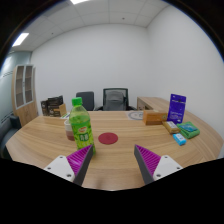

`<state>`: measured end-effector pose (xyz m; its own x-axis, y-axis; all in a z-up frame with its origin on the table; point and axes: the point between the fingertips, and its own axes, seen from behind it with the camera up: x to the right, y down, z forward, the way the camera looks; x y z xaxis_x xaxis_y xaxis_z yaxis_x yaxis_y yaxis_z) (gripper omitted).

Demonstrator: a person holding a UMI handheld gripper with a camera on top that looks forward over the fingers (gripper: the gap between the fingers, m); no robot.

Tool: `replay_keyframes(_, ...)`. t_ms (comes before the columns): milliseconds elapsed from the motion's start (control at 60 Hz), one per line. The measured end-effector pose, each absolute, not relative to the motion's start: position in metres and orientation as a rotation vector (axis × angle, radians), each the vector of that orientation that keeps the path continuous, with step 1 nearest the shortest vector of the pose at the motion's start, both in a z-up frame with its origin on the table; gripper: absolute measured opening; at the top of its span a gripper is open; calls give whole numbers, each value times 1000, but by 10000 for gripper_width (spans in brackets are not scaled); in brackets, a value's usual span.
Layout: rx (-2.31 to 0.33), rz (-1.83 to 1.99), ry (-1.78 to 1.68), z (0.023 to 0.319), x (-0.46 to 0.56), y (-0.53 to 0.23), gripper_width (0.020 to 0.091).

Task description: Pour water

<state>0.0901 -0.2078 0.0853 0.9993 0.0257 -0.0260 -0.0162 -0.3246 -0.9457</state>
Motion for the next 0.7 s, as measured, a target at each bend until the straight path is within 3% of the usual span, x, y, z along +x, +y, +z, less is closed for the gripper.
replay_keyframes(350,-1813,94,-95,84,-16,-134,854)
replay_keyframes(533,-1799,81,-76,75,-20,-93,717)
replay_keyframes(633,-1775,88,-74,75,-25,-85,577)
replay_keyframes(700,-1758,85,-72,76,-27,-82,554)
